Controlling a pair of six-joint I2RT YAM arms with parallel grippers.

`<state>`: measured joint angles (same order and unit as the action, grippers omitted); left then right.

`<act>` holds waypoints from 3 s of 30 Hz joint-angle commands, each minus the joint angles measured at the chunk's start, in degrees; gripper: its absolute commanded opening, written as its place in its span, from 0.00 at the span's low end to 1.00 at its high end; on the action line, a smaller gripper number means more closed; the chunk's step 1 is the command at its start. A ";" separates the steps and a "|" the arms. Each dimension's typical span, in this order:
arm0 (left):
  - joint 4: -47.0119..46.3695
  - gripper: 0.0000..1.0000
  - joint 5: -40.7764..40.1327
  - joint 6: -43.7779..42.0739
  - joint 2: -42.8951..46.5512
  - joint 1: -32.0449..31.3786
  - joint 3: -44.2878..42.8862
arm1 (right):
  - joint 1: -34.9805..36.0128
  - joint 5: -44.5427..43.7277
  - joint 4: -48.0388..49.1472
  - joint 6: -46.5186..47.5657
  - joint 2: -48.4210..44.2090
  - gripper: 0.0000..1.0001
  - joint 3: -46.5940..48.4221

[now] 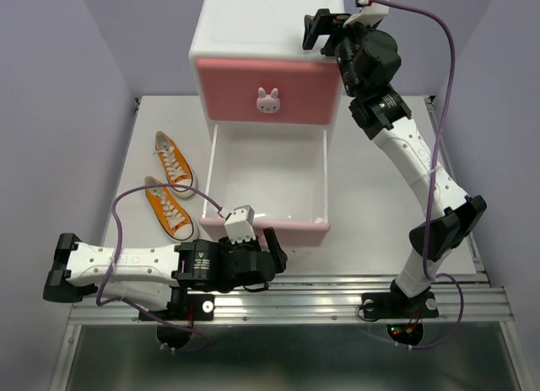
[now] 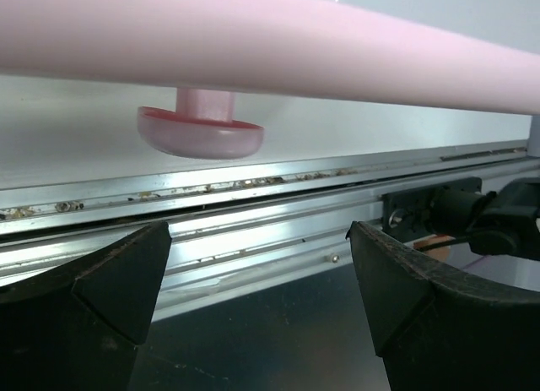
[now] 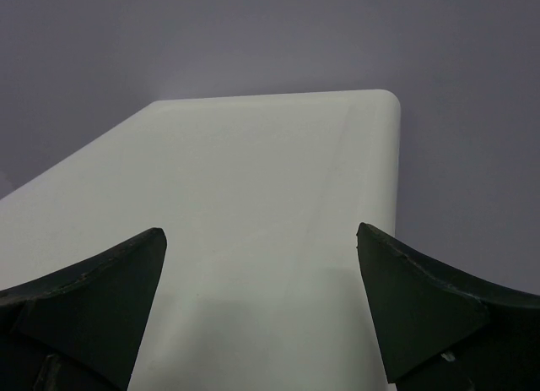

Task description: Place and organize the shoes in the shoe cabinet

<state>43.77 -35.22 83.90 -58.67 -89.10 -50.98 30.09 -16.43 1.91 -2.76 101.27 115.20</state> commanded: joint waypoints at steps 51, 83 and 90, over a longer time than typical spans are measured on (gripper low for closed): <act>-2.11 0.99 14.81 -39.26 -6.45 67.02 -38.32 | 1.47 4.13 -21.00 -4.53 16.52 1.00 29.21; -5.69 0.99 24.76 -44.51 -15.84 90.93 -31.11 | -19.62 -13.55 -21.50 -11.64 -12.84 1.00 -4.70; -17.28 0.99 27.13 -52.33 -25.33 93.93 -28.39 | -19.63 -12.14 -24.85 -16.21 -16.98 1.00 -17.98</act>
<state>35.79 -10.26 38.11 -80.25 3.62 -80.97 10.17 -28.16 -20.84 -14.50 88.58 100.86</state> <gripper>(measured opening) 0.986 0.998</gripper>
